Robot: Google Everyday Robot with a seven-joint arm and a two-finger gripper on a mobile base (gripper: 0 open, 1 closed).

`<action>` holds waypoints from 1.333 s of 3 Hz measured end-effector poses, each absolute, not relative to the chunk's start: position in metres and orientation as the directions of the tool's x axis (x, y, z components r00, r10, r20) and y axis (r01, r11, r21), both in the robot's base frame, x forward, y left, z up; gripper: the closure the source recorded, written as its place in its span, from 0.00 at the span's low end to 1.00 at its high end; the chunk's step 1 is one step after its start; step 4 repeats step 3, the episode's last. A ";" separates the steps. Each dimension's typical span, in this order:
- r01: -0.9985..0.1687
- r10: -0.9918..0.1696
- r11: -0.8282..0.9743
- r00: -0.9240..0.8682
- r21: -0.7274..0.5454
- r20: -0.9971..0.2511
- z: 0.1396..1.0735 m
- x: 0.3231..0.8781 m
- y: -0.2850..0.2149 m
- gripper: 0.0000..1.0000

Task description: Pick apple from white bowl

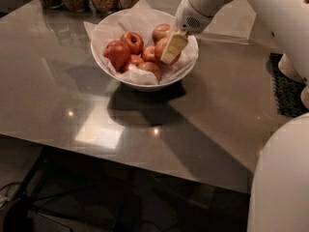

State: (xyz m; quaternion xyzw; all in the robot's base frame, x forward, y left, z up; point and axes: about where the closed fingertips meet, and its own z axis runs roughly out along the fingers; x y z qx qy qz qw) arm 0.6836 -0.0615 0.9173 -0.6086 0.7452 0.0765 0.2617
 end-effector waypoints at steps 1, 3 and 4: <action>-0.924 -0.864 0.279 -0.123 -0.260 -0.489 0.963 0.679 -0.073 1.00; -0.900 -0.844 0.325 -0.137 -0.290 -0.519 1.000 0.660 -0.099 1.00; -0.900 -0.844 0.325 -0.137 -0.290 -0.519 1.000 0.660 -0.099 1.00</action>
Offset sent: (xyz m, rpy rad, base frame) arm -0.0528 -0.0804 0.1291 0.0615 -0.1517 -0.1421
